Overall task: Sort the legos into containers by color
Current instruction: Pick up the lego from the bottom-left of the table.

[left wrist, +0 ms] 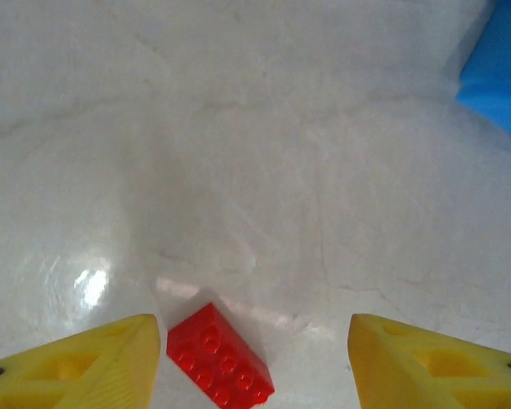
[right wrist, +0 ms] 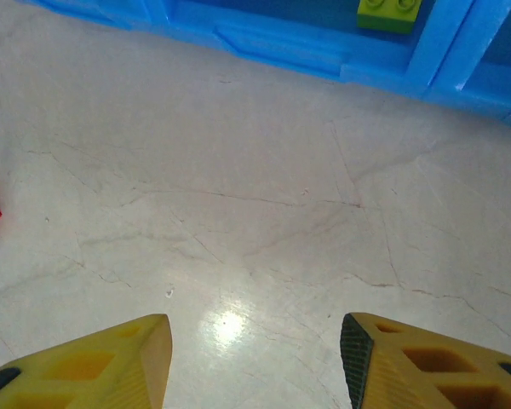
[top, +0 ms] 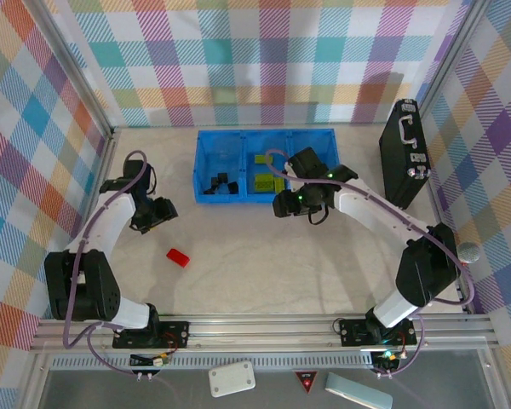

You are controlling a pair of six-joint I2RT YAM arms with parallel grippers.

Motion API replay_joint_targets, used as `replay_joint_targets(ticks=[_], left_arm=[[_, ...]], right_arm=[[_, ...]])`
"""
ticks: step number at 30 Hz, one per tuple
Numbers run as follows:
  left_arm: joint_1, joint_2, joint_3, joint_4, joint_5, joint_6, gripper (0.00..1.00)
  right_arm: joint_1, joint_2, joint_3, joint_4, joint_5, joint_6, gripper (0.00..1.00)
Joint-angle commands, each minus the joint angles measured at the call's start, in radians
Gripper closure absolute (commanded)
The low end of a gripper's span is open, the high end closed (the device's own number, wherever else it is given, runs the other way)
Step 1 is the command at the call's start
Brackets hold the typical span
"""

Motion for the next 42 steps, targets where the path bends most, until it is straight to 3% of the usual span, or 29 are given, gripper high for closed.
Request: replay_joint_targets(ticks=[1,13,24,33,42], left_arm=[[-0.020,-0.068,-0.053,-0.039,-0.016,-0.086,0.37],[-0.103,-0.180,-0.263,0.008,-0.075,-0.242,0.33],[-0.141,-0.145,-0.367,0.126,-0.035,-0.280,0.32],[-0.166,-0.062,-0.349,0.181,-0.031,-0.280,0.37],[-0.191,0.001,-0.330,0.208,-0.035,-0.281,0.53]], right_arm=[[0.007,-0.040,-0.018,0.026,-0.015,-0.005,0.43],[0.007,-0.056,-0.050,0.037,-0.055,-0.038,0.42],[0.008,-0.064,-0.073,0.045,-0.073,-0.035,0.42],[0.013,-0.077,-0.109,0.058,-0.071,-0.012,0.42],[0.016,-0.092,-0.125,0.054,-0.058,-0.011,0.42]])
